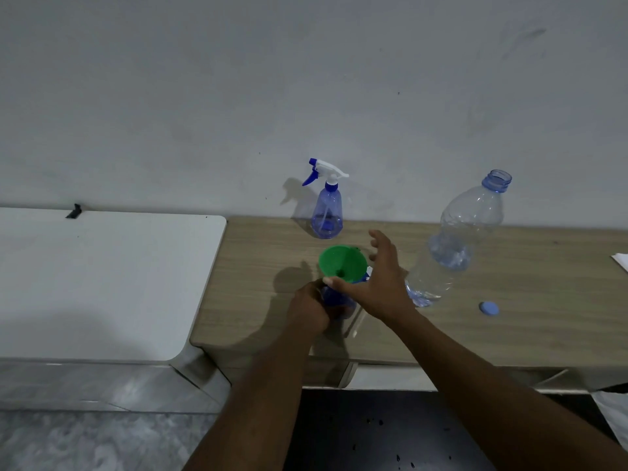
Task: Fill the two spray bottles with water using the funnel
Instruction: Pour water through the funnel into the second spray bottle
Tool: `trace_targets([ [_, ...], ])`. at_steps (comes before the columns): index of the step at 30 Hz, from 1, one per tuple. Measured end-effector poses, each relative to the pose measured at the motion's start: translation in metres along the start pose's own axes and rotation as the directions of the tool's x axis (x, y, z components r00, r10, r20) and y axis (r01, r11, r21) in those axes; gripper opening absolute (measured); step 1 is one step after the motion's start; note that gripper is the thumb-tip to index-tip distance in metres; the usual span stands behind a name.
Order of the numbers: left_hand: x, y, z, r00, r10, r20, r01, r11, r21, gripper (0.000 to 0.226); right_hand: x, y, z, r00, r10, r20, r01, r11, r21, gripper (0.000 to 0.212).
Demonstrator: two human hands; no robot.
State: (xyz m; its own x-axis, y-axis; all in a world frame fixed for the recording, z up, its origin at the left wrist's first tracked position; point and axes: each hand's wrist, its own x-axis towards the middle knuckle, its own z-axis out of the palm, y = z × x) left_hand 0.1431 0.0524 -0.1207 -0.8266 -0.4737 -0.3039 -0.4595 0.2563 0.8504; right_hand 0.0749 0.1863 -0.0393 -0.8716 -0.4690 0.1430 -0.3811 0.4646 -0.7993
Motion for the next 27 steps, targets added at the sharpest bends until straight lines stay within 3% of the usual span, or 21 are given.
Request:
trace_targets([
  [3,-0.008,0.008,-0.003,1.000,0.022,0.000,-0.022,1.000,-0.003,0.032,0.010,-0.003,0.004,0.998,-0.008,0.070,0.011,0.999,-0.044,0.124],
  [7,-0.013,0.013,-0.007,0.999,0.041,0.010,-0.041,0.999,0.016,0.026,0.012,-0.002,0.008,0.998,0.009,0.062,-0.008,1.000,-0.022,0.119],
  [13,-0.007,0.010,-0.005,1.000,-0.002,0.019,0.001,1.000,0.025,0.044,0.010,-0.003,0.007,0.999,-0.025,0.035,0.025,0.999,-0.019,0.113],
  [20,-0.008,0.012,-0.005,1.000,-0.003,0.011,0.003,1.000,0.014,0.046,0.009,-0.007,0.004,0.998,-0.052,0.028,0.052,0.998,-0.026,0.112],
  [25,-0.005,0.009,-0.004,0.999,-0.049,-0.007,0.048,0.993,-0.111,0.031,0.011,-0.010,0.003,0.997,-0.067,0.029,0.068,0.997,-0.030,0.112],
  [27,-0.004,0.010,-0.004,0.997,-0.071,0.011,0.072,0.985,-0.159,0.035,0.012,-0.012,0.002,0.997,-0.069,0.033,0.070,0.997,-0.031,0.111],
])
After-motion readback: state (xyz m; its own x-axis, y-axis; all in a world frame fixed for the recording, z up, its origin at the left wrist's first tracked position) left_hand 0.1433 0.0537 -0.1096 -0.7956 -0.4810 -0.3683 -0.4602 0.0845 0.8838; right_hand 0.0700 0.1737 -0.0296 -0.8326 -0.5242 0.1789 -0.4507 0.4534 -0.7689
